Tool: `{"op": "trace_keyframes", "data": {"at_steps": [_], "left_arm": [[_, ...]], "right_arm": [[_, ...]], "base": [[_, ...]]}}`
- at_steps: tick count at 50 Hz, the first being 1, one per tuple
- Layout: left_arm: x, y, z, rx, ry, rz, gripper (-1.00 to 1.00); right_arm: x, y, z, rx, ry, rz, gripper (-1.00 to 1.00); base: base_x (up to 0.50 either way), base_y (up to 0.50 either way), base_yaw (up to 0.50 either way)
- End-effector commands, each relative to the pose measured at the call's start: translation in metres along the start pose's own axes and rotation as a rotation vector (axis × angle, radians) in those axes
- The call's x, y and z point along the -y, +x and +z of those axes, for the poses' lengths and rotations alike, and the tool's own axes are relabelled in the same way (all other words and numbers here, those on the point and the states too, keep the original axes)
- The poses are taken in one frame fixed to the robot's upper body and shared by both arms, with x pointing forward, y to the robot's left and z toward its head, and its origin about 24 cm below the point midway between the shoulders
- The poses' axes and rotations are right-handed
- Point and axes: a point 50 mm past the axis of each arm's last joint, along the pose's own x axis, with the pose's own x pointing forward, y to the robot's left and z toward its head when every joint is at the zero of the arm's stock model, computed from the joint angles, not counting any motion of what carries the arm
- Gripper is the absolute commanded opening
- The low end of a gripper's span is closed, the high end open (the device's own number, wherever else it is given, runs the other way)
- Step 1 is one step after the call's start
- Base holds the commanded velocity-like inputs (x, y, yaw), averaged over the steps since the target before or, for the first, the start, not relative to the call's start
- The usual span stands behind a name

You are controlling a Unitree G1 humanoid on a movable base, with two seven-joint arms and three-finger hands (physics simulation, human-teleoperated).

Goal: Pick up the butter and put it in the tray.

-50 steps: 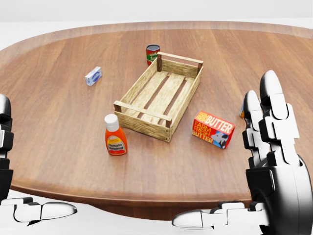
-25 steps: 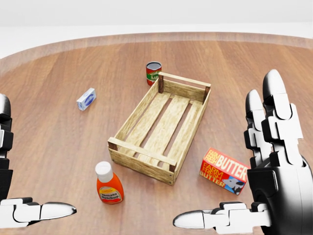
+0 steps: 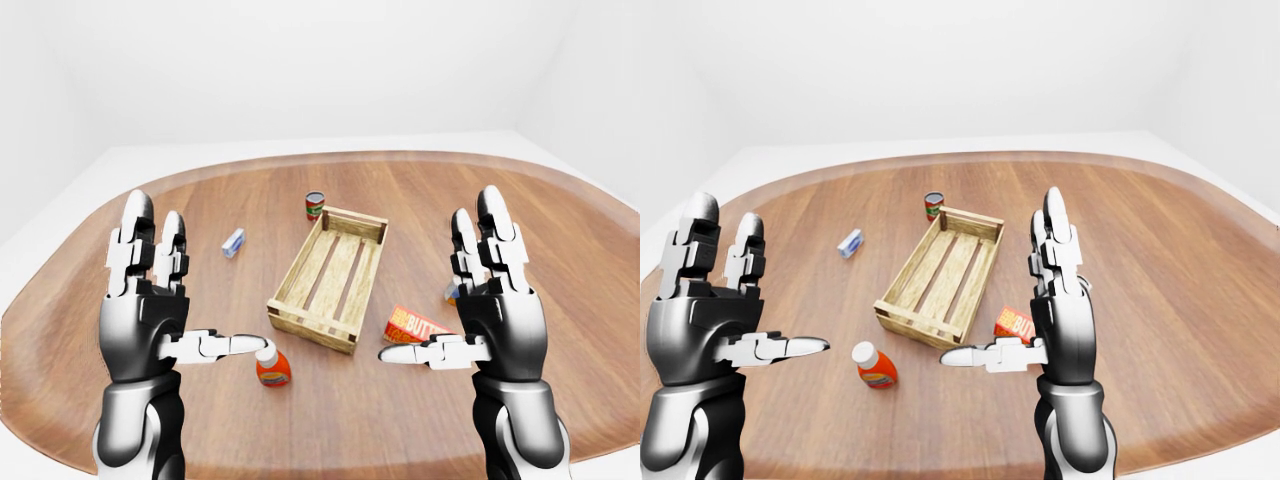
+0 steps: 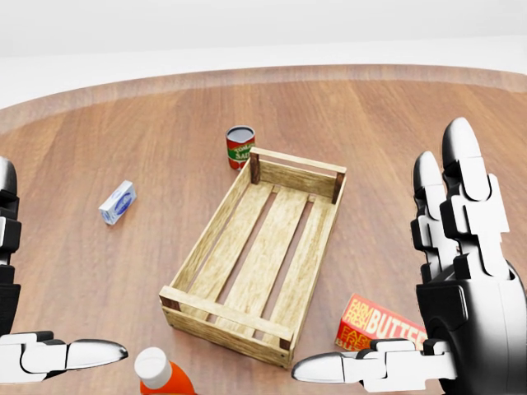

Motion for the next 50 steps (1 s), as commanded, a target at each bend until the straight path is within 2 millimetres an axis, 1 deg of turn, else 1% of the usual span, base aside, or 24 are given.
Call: {"op": "trace_keyframes", "data": {"at_steps": [1, 7, 12, 19, 20, 22, 25, 29, 30, 31, 35, 36, 37, 38, 41, 44, 50], "left_arm": [[0.0, 0.0, -0.001, -0.004, -0.001, 0.001, 1.0], [0.0, 0.0, 0.0, -0.002, -0.001, 0.001, 1.0], [0.0, 0.0, 0.003, 0.012, -0.001, 0.002, 1.0], [-0.001, 0.0, 0.002, 0.006, 0.0, 0.002, 1.0], [-0.001, 0.0, 0.002, 0.01, -0.001, 0.002, 1.0], [-0.002, 0.001, 0.006, 0.029, -0.001, 0.003, 1.0], [-0.002, 0.001, 0.005, 0.023, -0.001, 0.001, 1.0], [0.001, -0.001, 0.002, 0.009, -0.004, -0.008, 1.0], [0.001, 0.0, 0.001, 0.006, -0.001, -0.007, 1.0], [0.0, 0.0, 0.001, 0.008, -0.003, -0.005, 1.0], [0.001, 0.001, -0.002, -0.004, -0.003, -0.004, 1.0], [0.0, 0.001, -0.001, -0.002, -0.004, -0.003, 1.0], [-0.004, 0.002, 0.011, 0.054, -0.01, 0.009, 1.0], [-0.004, 0.002, 0.011, 0.056, -0.011, 0.01, 1.0], [-0.004, 0.002, 0.01, 0.049, -0.014, 0.007, 1.0], [-0.004, 0.001, 0.014, 0.065, -0.013, 0.007, 1.0], [-0.004, 0.002, 0.012, 0.061, -0.012, 0.008, 1.0]], "right_arm": [[0.0, 0.0, -0.001, -0.004, -0.002, -0.002, 1.0], [0.002, 0.0, -0.005, -0.02, -0.002, -0.005, 1.0], [0.002, 0.0, -0.004, -0.016, -0.002, -0.008, 1.0], [0.003, 0.0, -0.007, -0.03, 0.0, -0.015, 1.0], [0.007, 0.0, -0.013, -0.053, 0.0, -0.029, 1.0], [0.008, 0.001, -0.011, -0.044, -0.007, -0.028, 1.0], [0.014, -0.003, -0.01, -0.049, -0.019, -0.031, 1.0], [0.025, -0.005, 0.006, 0.009, -0.086, -0.041, 1.0], [0.032, -0.006, 0.011, 0.018, -0.16, -0.022, 1.0], [0.034, -0.007, 0.008, -0.003, -0.183, -0.013, 1.0], [0.039, -0.009, 0.01, -0.017, -0.247, 0.006, 1.0], [0.04, -0.011, 0.006, -0.045, -0.262, 0.026, 1.0], [0.057, -0.035, 0.001, -0.224, -0.47, 0.149, 1.0], [0.057, -0.038, -0.004, -0.288, -0.535, 0.187, 1.0], [0.059, -0.041, -0.007, -0.345, -0.563, 0.193, 1.0], [0.06, -0.041, -0.008, -0.371, -0.582, 0.201, 1.0], [0.065, -0.043, -0.012, -0.425, -0.598, 0.203, 1.0]], "base": [[0.5, -0.03, 0.0], [0.5, -0.03, 0.0], [0.5, -0.03, 0.0], [0.5, -0.03, 0.0], [0.0, 0.0, 0.0], [0.0, 0.0, 0.0], [0.0, 0.0, 0.0], [0.0, 0.0, 0.0], [0.0, 0.0, 0.0], [0.0, 0.0, 0.0], [0.0, 0.0, 0.0], [0.0, 0.0, 0.0], [0.0, 0.0, 0.0], [0.0, 0.0, 0.0], [0.0, 0.0, 0.0], [0.0, 0.0, 0.0], [0.0, 0.0, 0.0]]}}
